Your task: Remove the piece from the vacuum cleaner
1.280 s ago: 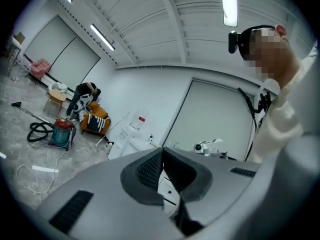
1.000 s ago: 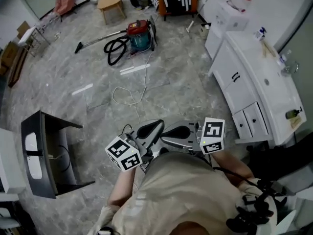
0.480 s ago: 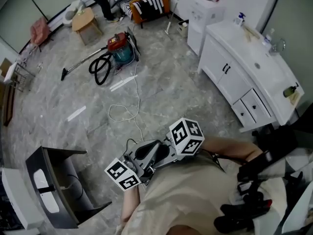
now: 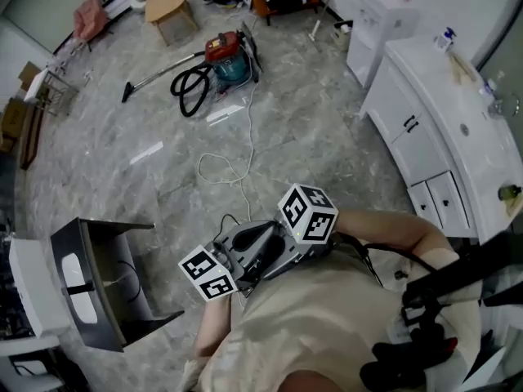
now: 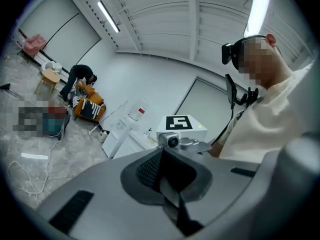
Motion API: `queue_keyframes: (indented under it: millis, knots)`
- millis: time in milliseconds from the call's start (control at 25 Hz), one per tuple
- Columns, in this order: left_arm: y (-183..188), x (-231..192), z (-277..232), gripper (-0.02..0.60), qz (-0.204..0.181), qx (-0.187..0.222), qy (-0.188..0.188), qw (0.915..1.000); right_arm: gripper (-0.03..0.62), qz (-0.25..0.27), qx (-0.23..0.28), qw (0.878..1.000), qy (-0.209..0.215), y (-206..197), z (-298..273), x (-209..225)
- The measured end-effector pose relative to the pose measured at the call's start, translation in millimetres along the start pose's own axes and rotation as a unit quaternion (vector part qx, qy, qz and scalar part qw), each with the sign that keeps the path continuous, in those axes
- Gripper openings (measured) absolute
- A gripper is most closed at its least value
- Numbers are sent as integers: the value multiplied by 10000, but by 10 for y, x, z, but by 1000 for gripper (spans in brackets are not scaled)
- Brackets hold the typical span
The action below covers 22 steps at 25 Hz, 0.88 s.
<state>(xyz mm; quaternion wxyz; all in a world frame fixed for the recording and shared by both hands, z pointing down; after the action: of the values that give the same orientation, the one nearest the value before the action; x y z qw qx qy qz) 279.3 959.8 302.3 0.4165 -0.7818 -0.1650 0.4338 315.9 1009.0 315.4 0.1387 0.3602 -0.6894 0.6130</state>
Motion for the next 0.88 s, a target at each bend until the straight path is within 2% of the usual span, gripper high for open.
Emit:
queue_keyframes:
  millis: [120,320,480,560,640,760,880]
  knots:
    - [232,-150,-234,3,70,-56,58,9999,2,33,38,9998,197,-22,363,22]
    - [603,-341,-725,3,-29,-73,402,9992,2,219,277,9987,373,-151,1020,4]
    - [983,-575,-1060,3,58,202,837,9963,2,426,671,9964,299,-275,1591,-10]
    - [1166,-730,-1147,3,179,438,1087,9930,2,441,1059,9934,17,-339,1915,26]
    - [1301,-869,-1199,3,257,571,1331,9891,2,376,1607,9855,-398,-393,2264,91]
    - [1397,-1012,-1253,3,308,624,1607,9845,2,191,2321,9665,-1081,-486,2660,221]
    - [1436,-1100,-1303,3,362,608,1718,9826,2,125,2714,9494,-1575,-527,2886,310]
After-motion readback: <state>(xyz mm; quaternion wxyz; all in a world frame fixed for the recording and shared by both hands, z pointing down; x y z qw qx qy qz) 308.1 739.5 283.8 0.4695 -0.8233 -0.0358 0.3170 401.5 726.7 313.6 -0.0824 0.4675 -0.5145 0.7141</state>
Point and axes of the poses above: the fingertips, and each gripper's own axes: z backward along the fingers, x to its right, y out of its top, the point moved 5 cm from there along z, backward along the fingers, and after that the axes turned 14 degrees about -x, right-handed, at the moved point
